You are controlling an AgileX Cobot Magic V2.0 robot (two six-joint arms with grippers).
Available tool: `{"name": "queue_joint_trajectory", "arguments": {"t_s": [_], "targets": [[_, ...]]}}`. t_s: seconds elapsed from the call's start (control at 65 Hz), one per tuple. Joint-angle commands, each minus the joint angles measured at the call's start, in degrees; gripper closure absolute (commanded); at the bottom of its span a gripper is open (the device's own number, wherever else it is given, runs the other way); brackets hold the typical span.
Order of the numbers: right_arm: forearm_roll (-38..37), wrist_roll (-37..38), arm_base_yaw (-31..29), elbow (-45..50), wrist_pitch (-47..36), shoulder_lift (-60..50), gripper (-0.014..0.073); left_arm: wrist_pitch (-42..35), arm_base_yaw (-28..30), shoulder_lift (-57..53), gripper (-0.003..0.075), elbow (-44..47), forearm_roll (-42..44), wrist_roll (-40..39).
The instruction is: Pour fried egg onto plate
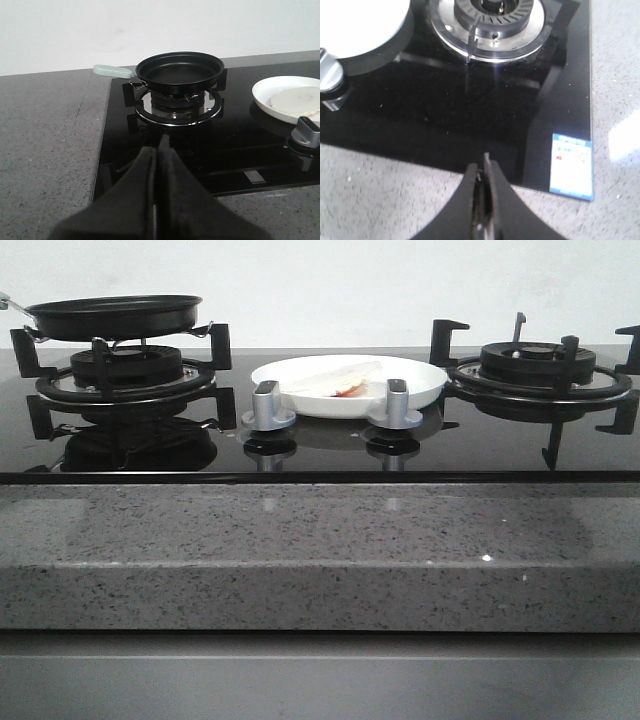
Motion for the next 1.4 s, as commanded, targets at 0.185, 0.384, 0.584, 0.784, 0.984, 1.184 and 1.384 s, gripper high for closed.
{"name": "queue_joint_trajectory", "arguments": {"t_s": [0.185,0.384,0.584,0.784,0.984,1.184,1.384], "targets": [[-0.2,0.0,0.2,15.3,-18.6,-15.5,0.065,-4.9,-0.5,0.6,0.0739,-1.5,-0.7,-0.6],[-0.2,0.0,0.2,23.9,-28.1,-27.2,0.065,-4.9,-0.5,0.6,0.0739,-1.5,-0.7,-0.6],[-0.2,0.0,0.2,24.1,-28.8,-30.1,0.065,-4.9,-0.5,0.6,0.0739,-1.5,-0.7,-0.6],[-0.2,0.0,0.2,24.1,-28.8,-30.1,0.065,-4.9,-0.5,0.6,0.0739,-1.5,-0.7,-0.6],[-0.2,0.0,0.2,24.1,-28.8,-30.1,0.065,-4.9,-0.5,0.6,0.0739,-1.5,-0.7,-0.6],[-0.2,0.0,0.2,24.1,-28.8,-30.1,0.065,-4.9,-0.5,0.6,0.0739,-1.5,-0.7,-0.6],[-0.2,0.0,0.2,24.1,-28.8,-30.1,0.065,-4.9,-0.5,0.6,0.0739,-1.3,-1.0,-0.6]]}}
